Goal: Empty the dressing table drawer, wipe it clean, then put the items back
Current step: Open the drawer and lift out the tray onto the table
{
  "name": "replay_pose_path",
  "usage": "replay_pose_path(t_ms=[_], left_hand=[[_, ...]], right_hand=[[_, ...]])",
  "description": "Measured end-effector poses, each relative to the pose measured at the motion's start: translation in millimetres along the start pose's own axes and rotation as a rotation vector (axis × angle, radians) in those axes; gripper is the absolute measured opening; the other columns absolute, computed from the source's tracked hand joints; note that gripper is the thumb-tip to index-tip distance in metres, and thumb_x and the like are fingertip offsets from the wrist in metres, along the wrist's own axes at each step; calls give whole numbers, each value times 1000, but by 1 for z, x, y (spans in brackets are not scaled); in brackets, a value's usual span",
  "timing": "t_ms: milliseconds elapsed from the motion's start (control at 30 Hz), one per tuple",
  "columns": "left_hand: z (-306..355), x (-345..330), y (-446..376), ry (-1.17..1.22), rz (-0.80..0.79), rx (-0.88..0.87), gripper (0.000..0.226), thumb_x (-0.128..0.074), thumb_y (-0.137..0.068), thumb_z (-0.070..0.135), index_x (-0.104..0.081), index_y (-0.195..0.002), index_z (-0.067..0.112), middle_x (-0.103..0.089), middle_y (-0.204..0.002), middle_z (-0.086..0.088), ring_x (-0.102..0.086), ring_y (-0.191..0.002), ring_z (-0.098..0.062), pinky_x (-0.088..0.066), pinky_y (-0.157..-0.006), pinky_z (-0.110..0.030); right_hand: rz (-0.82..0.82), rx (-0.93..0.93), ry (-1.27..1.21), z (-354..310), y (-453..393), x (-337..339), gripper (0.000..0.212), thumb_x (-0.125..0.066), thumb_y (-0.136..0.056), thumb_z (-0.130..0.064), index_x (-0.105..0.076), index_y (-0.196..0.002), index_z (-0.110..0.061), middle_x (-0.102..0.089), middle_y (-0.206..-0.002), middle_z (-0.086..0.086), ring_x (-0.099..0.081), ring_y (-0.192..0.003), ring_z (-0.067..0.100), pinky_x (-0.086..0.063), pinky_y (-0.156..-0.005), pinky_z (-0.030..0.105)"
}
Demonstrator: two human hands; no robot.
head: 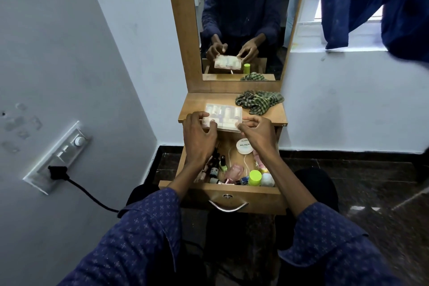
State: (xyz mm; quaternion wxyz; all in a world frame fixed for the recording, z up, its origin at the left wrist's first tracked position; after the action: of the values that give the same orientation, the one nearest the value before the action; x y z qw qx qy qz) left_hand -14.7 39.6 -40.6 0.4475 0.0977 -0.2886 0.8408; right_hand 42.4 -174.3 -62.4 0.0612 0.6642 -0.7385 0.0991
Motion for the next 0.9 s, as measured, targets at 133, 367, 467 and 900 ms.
replay_pose_path(t_ms=[133,367,467,900], left_hand=[[-14,-3,-23,-60,-67,6,39,-61,-89,38,-60,-125,21,-61,-126,4,-52,-120,-17,-46,-108,-48],[-44,-3,-60,-115,-162,82,38,-63,-94,31,-59,-131,23,-64,-133,0,-53,-128,-24,-35,-111,-45],[-56,0,-79,-125,-149,90,39,-61,-94,33,-60,-132,24,-66,-133,-2,-58,-126,-26,-35,-110,-48],[-93,-13,-126,-121,-200,102,44,-60,-96,32,-50,-139,29,-61,-137,-3,-50,-131,-26,-31,-113,-48]], right_hand=[[-95,-11,139,-8,-21,-24,51,-97,-64,-34,-77,-104,-8,-79,-92,4,-76,-85,18,-63,-80,37],[-120,-7,320,-21,-70,-68,34,-99,-64,-22,-74,-82,-8,-78,-88,8,-75,-86,23,-62,-81,43],[-118,-6,375,-28,-85,-87,35,-97,-64,-22,-74,-87,-7,-77,-87,7,-74,-86,23,-61,-78,40],[-31,121,394,-38,-111,-124,27,-93,-72,-11,-80,-95,-5,-79,-97,8,-73,-92,19,-55,-74,28]])
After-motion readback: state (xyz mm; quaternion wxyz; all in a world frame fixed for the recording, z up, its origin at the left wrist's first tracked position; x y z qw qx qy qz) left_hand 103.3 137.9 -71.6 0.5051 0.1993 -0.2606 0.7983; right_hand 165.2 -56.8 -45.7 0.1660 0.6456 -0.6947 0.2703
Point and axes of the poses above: each hand's wrist, its own y-axis away from the middle knuckle, its own x-axis out of the back of the hand, z = x × y, the point moved 8 cm from there along -y, towards the middle knuckle
